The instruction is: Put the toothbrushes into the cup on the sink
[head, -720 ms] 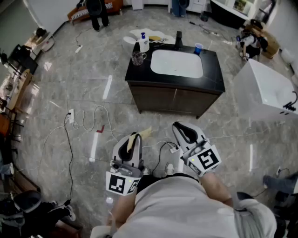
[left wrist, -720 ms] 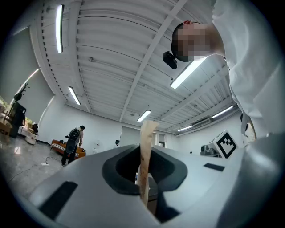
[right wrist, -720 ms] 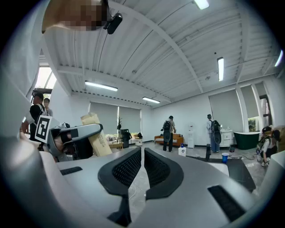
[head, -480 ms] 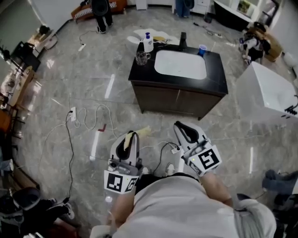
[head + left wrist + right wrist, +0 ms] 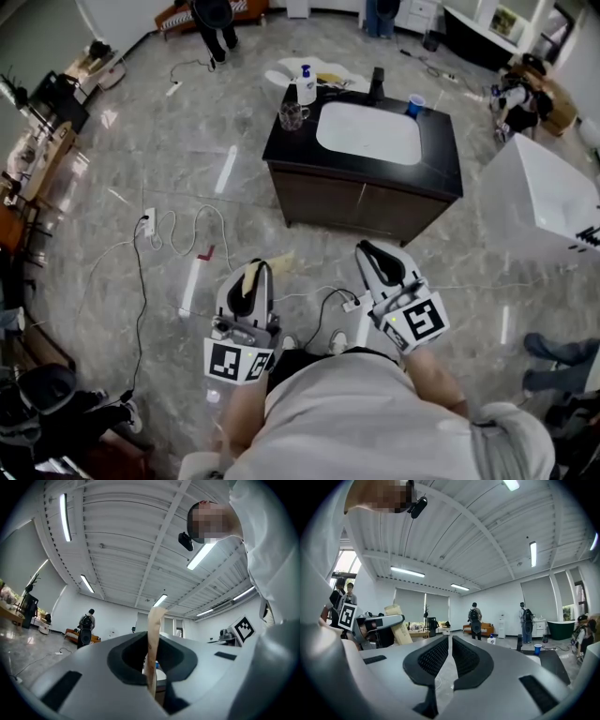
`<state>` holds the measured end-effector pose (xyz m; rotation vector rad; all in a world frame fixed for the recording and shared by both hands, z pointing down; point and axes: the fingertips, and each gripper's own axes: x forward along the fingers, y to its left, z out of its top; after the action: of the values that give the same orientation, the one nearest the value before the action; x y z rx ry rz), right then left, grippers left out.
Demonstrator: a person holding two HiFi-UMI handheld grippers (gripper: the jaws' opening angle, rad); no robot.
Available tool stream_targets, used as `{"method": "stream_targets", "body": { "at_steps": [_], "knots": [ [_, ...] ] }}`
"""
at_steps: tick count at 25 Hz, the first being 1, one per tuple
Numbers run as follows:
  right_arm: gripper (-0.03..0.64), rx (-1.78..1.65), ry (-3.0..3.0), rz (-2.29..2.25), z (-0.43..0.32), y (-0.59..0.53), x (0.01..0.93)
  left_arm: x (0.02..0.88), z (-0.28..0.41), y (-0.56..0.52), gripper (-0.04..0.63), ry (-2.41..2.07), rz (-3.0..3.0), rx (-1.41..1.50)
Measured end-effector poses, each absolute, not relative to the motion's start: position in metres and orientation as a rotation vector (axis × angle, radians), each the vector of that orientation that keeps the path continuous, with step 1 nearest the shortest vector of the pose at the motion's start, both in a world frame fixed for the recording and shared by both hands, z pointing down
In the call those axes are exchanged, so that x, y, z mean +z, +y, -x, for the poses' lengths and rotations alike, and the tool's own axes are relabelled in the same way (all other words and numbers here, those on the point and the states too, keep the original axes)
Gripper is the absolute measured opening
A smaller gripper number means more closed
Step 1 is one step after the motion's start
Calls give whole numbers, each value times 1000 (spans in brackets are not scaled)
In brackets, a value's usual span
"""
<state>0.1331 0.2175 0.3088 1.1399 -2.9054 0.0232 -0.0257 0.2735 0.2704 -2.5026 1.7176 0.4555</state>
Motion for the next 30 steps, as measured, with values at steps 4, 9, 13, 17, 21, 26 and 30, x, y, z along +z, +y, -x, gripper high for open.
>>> {"method": "stream_targets", "body": {
  "at_steps": [4,9,13,17,21,26,30],
  "knots": [
    [51,34,-2906,-1120,-150,213,315,274,18,271,29,1770,2472,454],
    [51,47,-2921,-1078,-174,210,322,274,2,269,29,1827,2419,448],
    [51,55,-2931,-1071,-186,202,325,274,-6,266,29,1852,2397,417],
    [51,76,-2934,-1064,-194,202,329,275,-11,265,29,1864,2389,400],
    [51,76,-2931,-1060,-196,200,329,276,-10,260,29,1865,2382,394],
    [51,49,-2908,-1081,-199,192,332,280,0,245,29,1861,2370,383],
    [51,31,-2892,-1146,-201,168,329,278,24,227,29,1850,2339,385]
  ]
}}
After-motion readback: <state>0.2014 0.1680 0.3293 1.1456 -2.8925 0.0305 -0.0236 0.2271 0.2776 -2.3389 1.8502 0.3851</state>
